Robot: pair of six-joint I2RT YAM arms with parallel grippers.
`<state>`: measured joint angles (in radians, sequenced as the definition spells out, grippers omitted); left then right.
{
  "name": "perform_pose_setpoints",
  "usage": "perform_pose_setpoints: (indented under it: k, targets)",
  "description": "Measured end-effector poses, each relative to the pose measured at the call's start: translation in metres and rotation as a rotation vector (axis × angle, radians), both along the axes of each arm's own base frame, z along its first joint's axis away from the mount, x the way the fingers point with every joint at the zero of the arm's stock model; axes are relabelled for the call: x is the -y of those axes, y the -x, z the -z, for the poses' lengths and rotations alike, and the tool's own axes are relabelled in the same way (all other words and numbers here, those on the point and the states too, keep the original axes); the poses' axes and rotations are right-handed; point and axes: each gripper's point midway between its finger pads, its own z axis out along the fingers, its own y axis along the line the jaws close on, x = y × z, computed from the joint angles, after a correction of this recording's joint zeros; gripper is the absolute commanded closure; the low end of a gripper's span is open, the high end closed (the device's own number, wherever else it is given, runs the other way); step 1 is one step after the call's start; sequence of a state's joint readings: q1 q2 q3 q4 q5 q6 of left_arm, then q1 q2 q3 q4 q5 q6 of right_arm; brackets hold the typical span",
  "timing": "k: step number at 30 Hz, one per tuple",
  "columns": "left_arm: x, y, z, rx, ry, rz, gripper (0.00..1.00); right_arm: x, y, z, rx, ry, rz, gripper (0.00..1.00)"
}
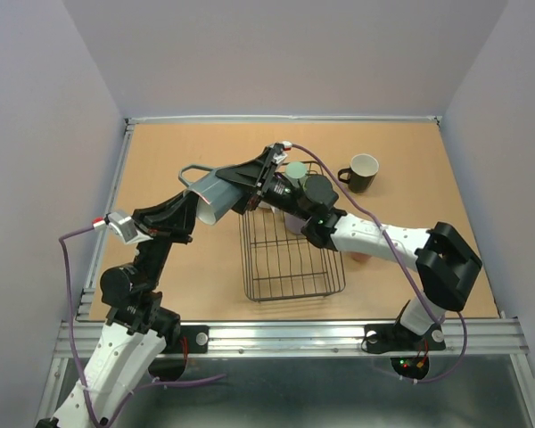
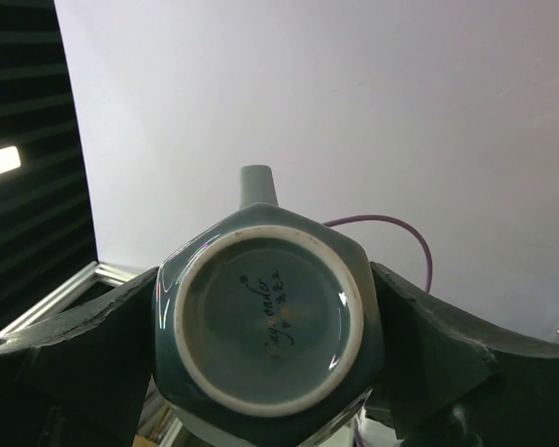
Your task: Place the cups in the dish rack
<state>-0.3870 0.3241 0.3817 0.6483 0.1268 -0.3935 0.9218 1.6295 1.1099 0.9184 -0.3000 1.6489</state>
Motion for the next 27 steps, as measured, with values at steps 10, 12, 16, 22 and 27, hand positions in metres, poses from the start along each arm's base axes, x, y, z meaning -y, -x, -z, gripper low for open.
perform_pose_setpoints:
  k: [10,12,16,22,27]
  targets:
    - [-0.003,-0.001,-0.004,0.005,0.016,-0.020,0.78,-0.004,0.000,-0.004,-0.005,-0.009,0.030,1.00]
    - [-0.003,-0.007,-0.003,-0.031,0.009,-0.032,0.63,-0.004,-0.003,-0.003,-0.010,-0.007,0.048,1.00]
    - [-0.007,-0.027,-0.004,-0.190,-0.011,-0.090,0.35,-0.001,-0.008,-0.002,0.010,0.022,0.102,1.00]
    - [-0.012,-0.043,0.017,-0.409,-0.108,-0.164,0.05,0.017,-0.018,0.005,0.058,0.119,0.224,1.00]
    - [-0.024,-0.040,0.046,-0.542,-0.209,-0.229,0.04,0.037,-0.029,0.022,0.107,0.274,0.341,1.00]
